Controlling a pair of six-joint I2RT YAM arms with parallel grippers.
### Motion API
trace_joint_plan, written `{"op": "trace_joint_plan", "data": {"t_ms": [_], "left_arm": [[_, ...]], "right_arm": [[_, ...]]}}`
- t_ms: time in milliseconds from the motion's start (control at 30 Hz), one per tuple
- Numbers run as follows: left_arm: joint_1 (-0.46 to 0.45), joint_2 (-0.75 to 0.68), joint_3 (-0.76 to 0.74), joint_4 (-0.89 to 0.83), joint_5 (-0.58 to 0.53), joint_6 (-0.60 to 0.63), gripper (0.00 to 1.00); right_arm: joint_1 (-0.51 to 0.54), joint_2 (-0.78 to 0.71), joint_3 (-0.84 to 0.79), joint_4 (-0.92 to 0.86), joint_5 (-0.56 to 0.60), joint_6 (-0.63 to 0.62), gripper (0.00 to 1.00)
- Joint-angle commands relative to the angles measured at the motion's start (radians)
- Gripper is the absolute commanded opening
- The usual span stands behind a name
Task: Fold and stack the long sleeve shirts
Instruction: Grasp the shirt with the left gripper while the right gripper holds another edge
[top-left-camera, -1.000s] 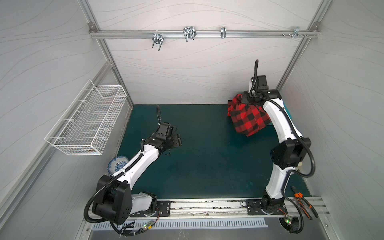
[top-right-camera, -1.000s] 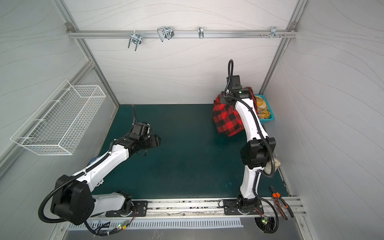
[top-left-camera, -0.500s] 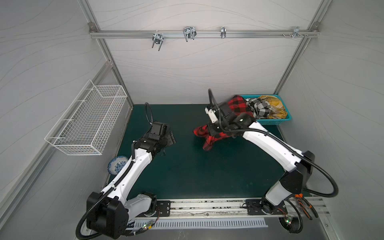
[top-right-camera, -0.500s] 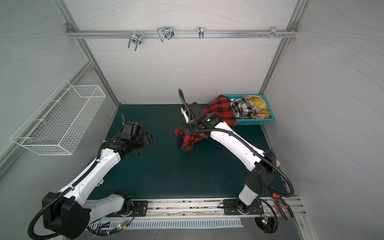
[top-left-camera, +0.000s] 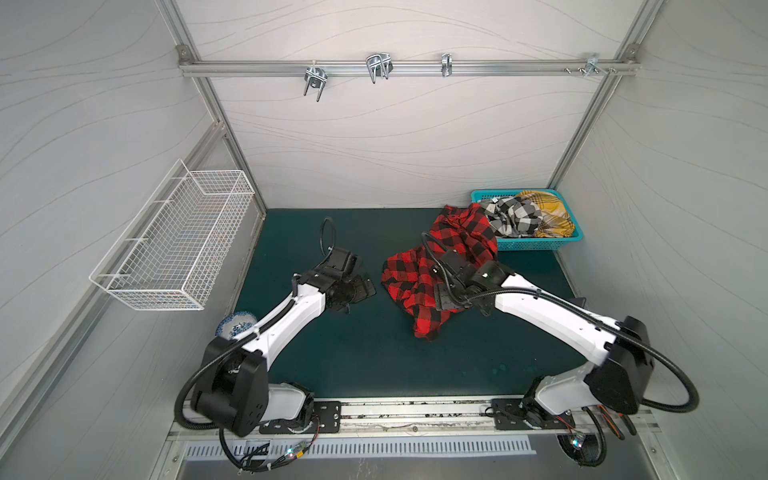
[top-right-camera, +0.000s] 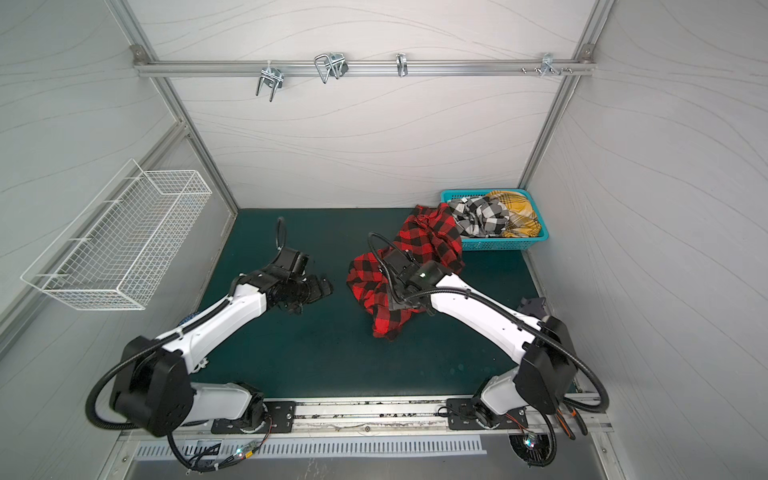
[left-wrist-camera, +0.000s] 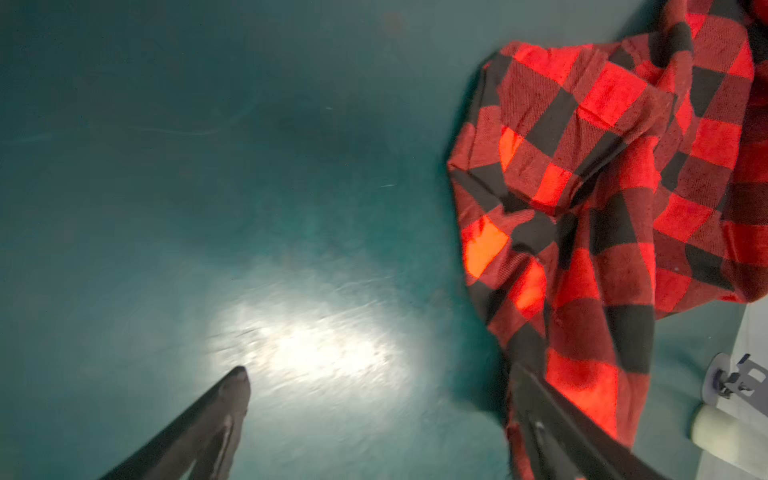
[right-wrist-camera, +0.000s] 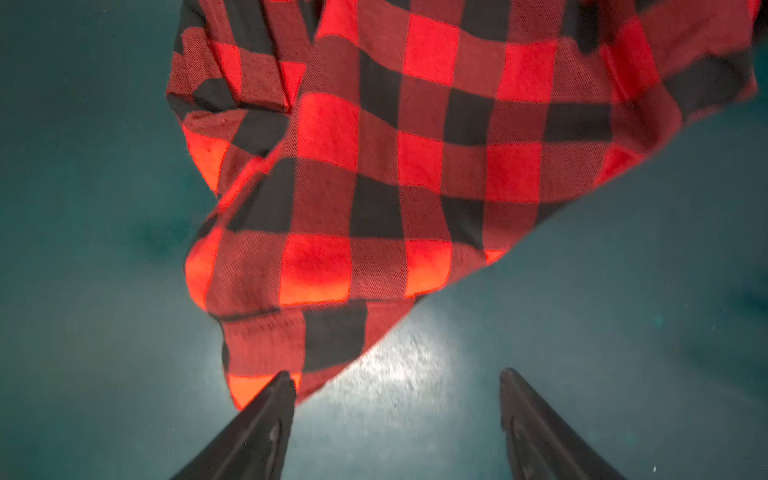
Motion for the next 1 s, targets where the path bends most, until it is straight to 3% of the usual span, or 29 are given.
{"op": "trace_joint_plan", "data": {"t_ms": [0, 200, 300, 400, 500, 600, 667, 800, 967], "left_arm": [[-0.028, 0.124, 0.155, 0.073, 0.045, -0.013, 0.99], [-0.054, 0.340, 0.241, 0.100, 0.080, -0.036, 0.98], [-0.053, 0.431, 0.270, 0.121, 0.094, -0.061, 0.94], [-0.056, 0.523, 0.330, 0.126, 0.113, -0.082, 0.86], [-0.057, 0.610, 0.400, 0.119, 0.131, -0.098, 0.74], [-0.056, 0.657, 0.444, 0.149, 0.183, -0.120, 0.43], [-0.056, 0.660, 0.474, 0.170, 0.198, -0.136, 0.02], [-0.035, 0.607, 0.547, 0.127, 0.185, -0.131, 0.00], [0.075, 0.304, 0.562, 0.054, 0.027, -0.088, 0.00]], "right_arm": [[-0.017, -0.009, -0.112, 0.130, -0.268, 0.019, 0.75], [0.057, 0.138, -0.080, 0.155, -0.280, 0.054, 0.77], [0.054, 0.231, -0.032, 0.079, -0.208, 0.103, 0.76], [0.017, 0.270, -0.042, 0.067, -0.213, 0.132, 0.57], [-0.047, 0.224, -0.097, 0.069, -0.215, 0.158, 0.26], [-0.126, 0.162, -0.146, 0.034, -0.198, 0.153, 0.00], [-0.187, 0.108, -0.173, 0.010, -0.185, 0.124, 0.00], [-0.331, 0.011, -0.146, -0.057, -0.148, 0.006, 0.00], [-0.431, -0.032, 0.118, -0.153, -0.080, -0.238, 0.00]]}}
